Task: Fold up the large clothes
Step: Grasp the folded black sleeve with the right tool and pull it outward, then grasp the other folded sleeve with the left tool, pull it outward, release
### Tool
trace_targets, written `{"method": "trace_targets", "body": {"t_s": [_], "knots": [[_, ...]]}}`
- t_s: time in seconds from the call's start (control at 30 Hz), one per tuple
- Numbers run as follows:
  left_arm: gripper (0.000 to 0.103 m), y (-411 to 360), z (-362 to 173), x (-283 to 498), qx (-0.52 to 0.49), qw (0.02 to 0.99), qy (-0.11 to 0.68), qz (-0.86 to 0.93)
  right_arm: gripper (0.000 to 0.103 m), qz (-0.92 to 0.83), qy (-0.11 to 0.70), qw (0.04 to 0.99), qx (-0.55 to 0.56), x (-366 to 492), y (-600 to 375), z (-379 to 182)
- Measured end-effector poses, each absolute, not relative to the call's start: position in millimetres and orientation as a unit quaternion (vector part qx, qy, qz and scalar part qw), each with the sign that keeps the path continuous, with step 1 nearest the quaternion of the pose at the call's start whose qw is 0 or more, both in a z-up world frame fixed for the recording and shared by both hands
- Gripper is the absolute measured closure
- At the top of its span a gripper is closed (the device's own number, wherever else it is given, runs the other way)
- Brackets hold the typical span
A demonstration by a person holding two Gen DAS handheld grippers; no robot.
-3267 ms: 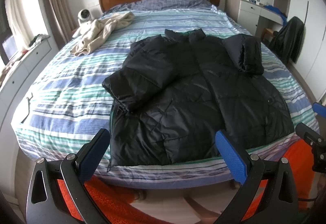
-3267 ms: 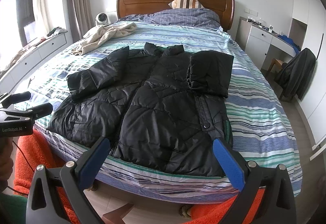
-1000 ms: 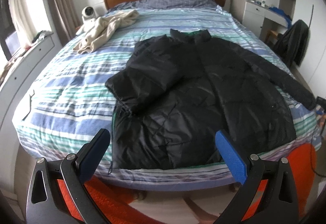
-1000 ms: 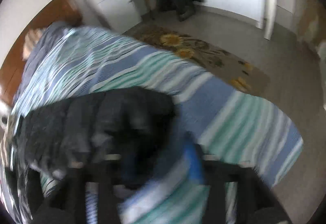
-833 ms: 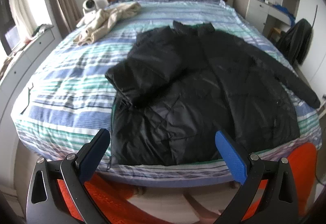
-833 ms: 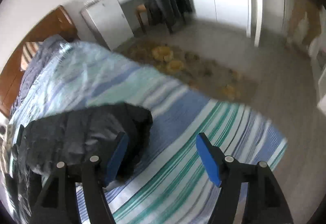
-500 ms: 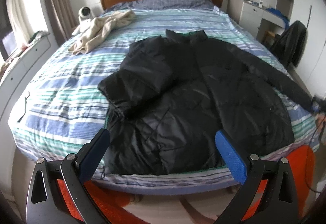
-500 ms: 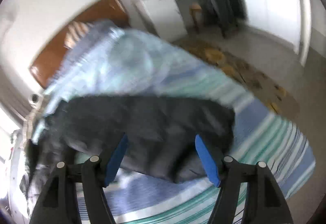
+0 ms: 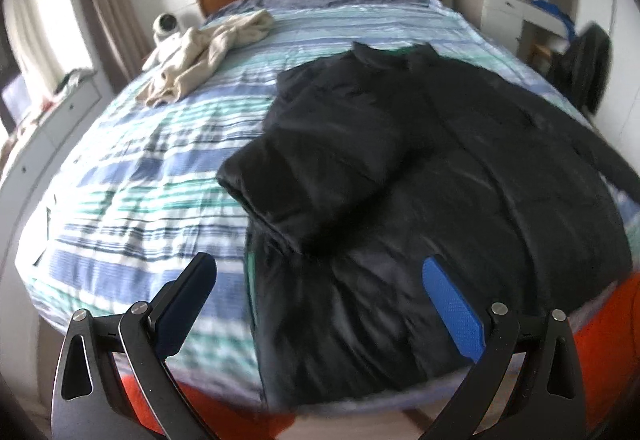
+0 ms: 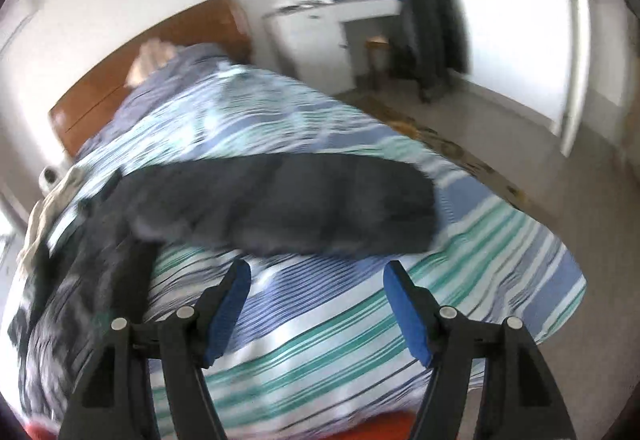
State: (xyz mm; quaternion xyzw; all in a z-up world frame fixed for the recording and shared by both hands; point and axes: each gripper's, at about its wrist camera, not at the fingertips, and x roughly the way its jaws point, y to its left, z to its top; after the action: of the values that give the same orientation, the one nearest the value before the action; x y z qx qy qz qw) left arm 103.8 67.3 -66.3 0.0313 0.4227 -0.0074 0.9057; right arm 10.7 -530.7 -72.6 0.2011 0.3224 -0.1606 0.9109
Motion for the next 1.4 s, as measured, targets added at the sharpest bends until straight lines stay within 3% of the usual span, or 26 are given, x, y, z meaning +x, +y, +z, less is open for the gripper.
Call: {"method": "trace_targets", "body": {"t_s": [0.13, 0.27, 0.33, 0.37, 0.43, 0.67, 0.83, 1.03, 1.2, 1.4], "knots": [[0.000, 117, -85, 144, -0.100, 0.891, 0.442, -0.006, 0.033, -0.109, 0.323, 0.921, 0.189, 12, -472, -69], [0.001, 134, -111, 184, -0.130, 0.880, 0.456, 0.002, 0.033, -0.046, 0.332, 0.927, 0.169, 20, -404, -69], [0.033, 138, -125, 201, -0.138, 0.872, 0.469, 0.012, 0.033, -0.018, 0.334, 0.930, 0.153, 24, -373, -66], [0.082, 139, -129, 205, -0.147, 0.867, 0.476, 0.000, 0.033, -0.002, 0.333, 0.932, 0.141, 27, -358, -63], [0.090, 143, -123, 209, -0.162, 0.865, 0.474, 0.006, 0.033, 0.023, 0.327, 0.938, 0.110, 30, -333, -57], [0.092, 207, -34, 169, -0.135, 0.905, 0.399, 0.064, 0.033, 0.048, 0.324, 0.943, 0.063, 22, -309, -44], [0.092, 281, -11, 141, -0.103, 0.904, 0.384, 0.156, 0.033, 0.041, 0.316, 0.945, 0.069, 22, -306, -39], [0.092, 352, -63, 145, -0.080, 0.870, 0.423, 0.241, 0.033, 0.073, 0.325, 0.941, 0.061, 34, -281, -43], [0.092, 366, -111, 176, -0.075, 0.842, 0.462, 0.266, 0.033, 0.094, 0.329, 0.938, 0.051, 35, -263, -40], [0.091, 381, -118, 181, -0.108, 0.831, 0.458, 0.296, 0.033, 0.083, 0.336, 0.937, 0.049, 23, -265, -43]]}}
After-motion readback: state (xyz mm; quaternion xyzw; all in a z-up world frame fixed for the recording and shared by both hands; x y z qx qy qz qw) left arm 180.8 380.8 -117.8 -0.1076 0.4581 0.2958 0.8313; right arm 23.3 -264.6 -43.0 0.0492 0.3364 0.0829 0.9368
